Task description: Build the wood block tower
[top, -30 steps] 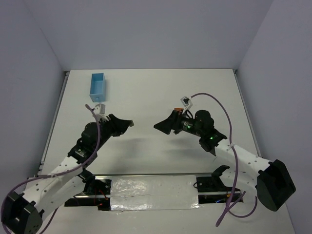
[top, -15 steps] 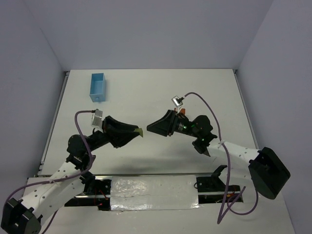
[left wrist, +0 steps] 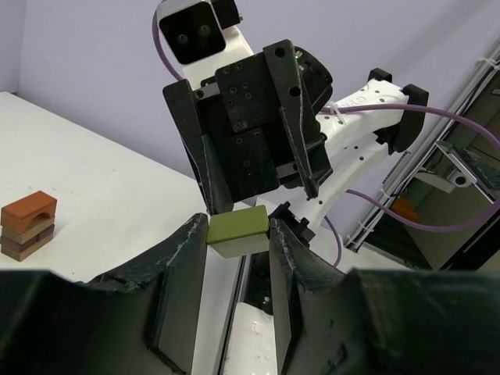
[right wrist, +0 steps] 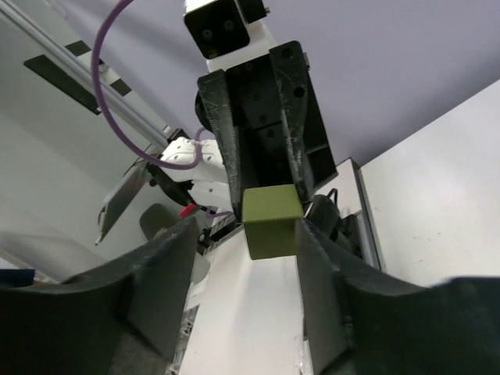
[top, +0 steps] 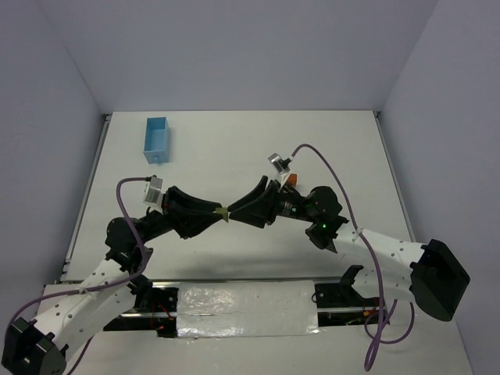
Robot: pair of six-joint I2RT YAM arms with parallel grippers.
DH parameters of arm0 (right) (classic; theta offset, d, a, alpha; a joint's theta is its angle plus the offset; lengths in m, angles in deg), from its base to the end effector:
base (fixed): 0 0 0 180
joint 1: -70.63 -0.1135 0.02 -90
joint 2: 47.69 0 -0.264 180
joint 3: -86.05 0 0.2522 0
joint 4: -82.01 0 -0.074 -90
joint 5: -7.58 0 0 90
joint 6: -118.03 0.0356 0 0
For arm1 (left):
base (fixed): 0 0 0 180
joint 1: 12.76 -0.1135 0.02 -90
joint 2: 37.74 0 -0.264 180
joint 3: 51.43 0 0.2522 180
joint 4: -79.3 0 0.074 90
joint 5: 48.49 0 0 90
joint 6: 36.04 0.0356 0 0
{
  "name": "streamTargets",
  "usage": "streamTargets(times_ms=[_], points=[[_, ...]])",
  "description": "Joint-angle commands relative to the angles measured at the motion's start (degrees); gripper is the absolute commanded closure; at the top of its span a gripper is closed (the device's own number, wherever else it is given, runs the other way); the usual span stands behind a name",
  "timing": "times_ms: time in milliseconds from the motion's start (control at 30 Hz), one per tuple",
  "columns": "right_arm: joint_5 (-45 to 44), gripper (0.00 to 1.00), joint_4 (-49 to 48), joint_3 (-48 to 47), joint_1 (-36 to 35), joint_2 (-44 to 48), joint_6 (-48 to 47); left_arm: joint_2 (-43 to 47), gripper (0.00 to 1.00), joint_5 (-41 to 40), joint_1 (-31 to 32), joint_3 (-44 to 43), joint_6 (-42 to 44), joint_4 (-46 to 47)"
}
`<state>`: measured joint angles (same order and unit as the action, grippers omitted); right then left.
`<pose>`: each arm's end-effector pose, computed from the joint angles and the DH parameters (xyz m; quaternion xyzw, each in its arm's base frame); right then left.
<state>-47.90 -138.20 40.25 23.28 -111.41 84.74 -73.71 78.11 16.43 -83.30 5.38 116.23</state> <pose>0.1469 0.1892 0.3118 -0.2022 0.5503 0.7269 0.3576 0.1154 -0.0888 0.3061 0.1953 0.4942 -0.6403 0.5546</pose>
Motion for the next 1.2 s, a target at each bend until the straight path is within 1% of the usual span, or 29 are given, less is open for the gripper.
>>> streamTargets(times_ms=[0, 67, 300, 500, 600, 767, 800, 867, 933, 967, 1000, 1033, 1067, 1133, 1167], points=[[0.37, 0.44, -1.57, -3.12, -1.07, -1.22, -1.6, -0.33, 1.0, 2.33, 0.25, -1.67, -1.61, 6.16], [0.46, 0.48, -0.96, -3.47, -1.42, -1.4, -1.95, -0.25, 1.0, 2.51, 0.34, -1.75, -1.52, 5.99], [-0.33, 0.49, 0.98, -4.53, -2.22, -1.84, -3.36, -0.33, 1.0, 3.48, 0.34, -1.58, -2.05, 6.96], [-2.09, 0.47, 3.79, -4.79, -2.48, -1.32, -5.73, -0.77, 1.0, 4.18, 0.34, -1.23, -2.75, 8.45], [-1.66, 0.5, 3.44, -4.88, -2.48, -1.58, -5.82, -1.12, 1.0, 4.45, 0.43, -1.05, -3.28, 9.33], [-0.16, 0.62, 1.24, -4.36, -2.48, -1.84, -5.03, -0.95, 1.0, 4.18, 0.34, -1.05, -2.93, 9.07], [0.28, 0.7, 0.81, -4.27, -2.57, -1.76, -5.12, -0.86, 1.0, 4.18, 0.34, -1.14, -2.93, 8.89], [0.63, 0.72, 0.36, -4.09, -2.83, -1.58, -5.38, -0.86, 1.0, 3.4, 0.34, -1.23, -2.66, 7.93], [1.16, 0.81, -0.16, -3.92, -2.83, -1.58, -5.55, -0.86, 1.0, 2.6, 0.43, -1.75, -1.87, 5.48], [1.6, 0.85, -0.69, -3.74, -2.92, -1.67, -5.64, -0.86, 0.96, 1.9, 0.43, -2.02, -1.52, 4.16], [1.95, 0.9, -2.35, -3.65, -2.83, -1.67, -5.99, -0.86, 0.81, 0.5, 0.34, -2.63, -0.74, 2.84], [2.3, 0.92, -2.71, -3.22, -2.83, -1.67, -6.43, -0.86, 0.68, -0.38, 0.34, -2.98, -0.38, 1.35], [2.3, 1.0, -2.28, -3.21, -2.83, -1.32, -7.22, -0.69, 0.44, -2.22, 0.43, -3.33, 0.06, -2.23], [2.13, 1.0, -0.96, -2.95, -2.66, -0.79, -10.2, -0.42, 0.22, -3.02, 0.34, -4.04, 1.03, -3.93], [2.13, 1.0, 0.52, -2.95, -1.96, -0.53, -11.0, -0.16, 0.02, -3.55, 0.34, -4.21, 1.12, -6.38]])
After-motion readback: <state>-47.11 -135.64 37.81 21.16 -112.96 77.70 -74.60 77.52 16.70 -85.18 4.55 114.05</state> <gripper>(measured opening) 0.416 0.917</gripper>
